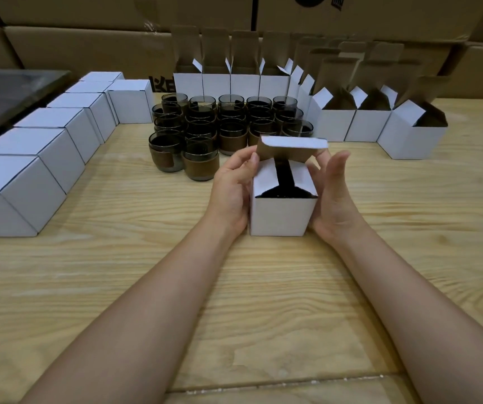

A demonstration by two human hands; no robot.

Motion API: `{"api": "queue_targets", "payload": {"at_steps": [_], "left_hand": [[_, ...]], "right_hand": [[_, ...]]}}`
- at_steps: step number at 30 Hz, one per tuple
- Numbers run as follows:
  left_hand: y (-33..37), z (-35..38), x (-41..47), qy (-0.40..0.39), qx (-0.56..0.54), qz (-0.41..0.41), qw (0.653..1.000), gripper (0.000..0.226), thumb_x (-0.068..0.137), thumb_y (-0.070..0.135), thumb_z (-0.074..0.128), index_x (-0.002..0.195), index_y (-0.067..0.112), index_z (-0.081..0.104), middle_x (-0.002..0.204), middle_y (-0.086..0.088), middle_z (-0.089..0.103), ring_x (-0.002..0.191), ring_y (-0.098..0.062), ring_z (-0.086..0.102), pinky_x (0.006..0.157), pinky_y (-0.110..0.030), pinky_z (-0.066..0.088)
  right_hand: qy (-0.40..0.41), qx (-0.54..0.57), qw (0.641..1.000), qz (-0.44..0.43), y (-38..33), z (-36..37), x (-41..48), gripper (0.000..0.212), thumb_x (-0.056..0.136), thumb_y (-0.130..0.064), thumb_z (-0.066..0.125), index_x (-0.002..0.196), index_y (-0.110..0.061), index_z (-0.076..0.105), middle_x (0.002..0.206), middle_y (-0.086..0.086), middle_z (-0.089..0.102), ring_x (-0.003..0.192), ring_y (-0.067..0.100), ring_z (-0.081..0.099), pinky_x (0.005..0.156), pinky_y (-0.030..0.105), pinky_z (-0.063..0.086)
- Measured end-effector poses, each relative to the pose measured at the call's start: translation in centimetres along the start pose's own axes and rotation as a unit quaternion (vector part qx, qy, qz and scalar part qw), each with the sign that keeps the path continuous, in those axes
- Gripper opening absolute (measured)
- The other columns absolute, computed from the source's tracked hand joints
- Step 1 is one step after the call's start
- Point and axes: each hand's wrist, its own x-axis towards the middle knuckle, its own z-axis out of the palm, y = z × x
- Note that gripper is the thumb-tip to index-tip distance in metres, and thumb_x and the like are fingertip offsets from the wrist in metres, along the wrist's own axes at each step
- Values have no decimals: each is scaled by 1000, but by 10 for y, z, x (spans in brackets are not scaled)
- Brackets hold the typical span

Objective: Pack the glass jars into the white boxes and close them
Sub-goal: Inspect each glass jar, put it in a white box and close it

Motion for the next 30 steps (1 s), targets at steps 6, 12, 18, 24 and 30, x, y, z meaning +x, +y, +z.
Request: {"api": "queue_targets", "payload": {"at_steps": [6, 12, 18, 24, 30], "left_hand": [[3, 3, -3, -17, -26, -27, 999, 24, 80, 30, 55, 79, 8, 63, 88, -10, 65, 87, -25, 60, 81, -35, 49], [1, -1, -4, -35, 16, -21, 999, 20, 77, 31, 58, 77, 11, 60, 88, -9, 70, 90, -30, 62, 82, -41, 49], [0, 0, -3, -38, 5, -14, 999, 12, 73, 24, 57, 73, 13, 60, 84, -6, 71, 80, -22, 65, 75, -37, 51], [-2, -1, -3, -33, 8, -2, 999, 14, 74, 27, 57, 71, 13, 59, 82, -3, 71, 77, -22, 65, 70, -36, 51], [-1, -2, -7, -49, 28, 9, 998, 31, 73, 39, 66, 82, 11, 58, 87, -2, 68, 83, -22, 63, 67, -34, 54]], "right_hand": [[-12, -31, 999, 14, 2, -9, -1, 39, 62, -47, 70, 89, -25, 52, 97, 2, 59, 94, 24, 55, 74, 37, 45], [-63, -82, 995, -6, 0, -21, -5, 18, 78, -18, 64, 93, -19, 55, 102, -10, 64, 94, 13, 58, 71, 29, 49], [-47, -83, 995, -17, -2, -18, -6, 14, 79, -9, 58, 91, -17, 56, 106, -4, 61, 94, 9, 59, 71, 24, 51], [-40, -96, 994, -23, 0, -19, -6, 13, 78, -10, 60, 89, -18, 58, 113, 2, 60, 101, 10, 59, 79, 29, 50], [-43, -85, 995, -25, 2, -20, -4, 17, 77, -10, 64, 79, -26, 62, 113, -1, 63, 101, 9, 61, 82, 29, 50]]}}
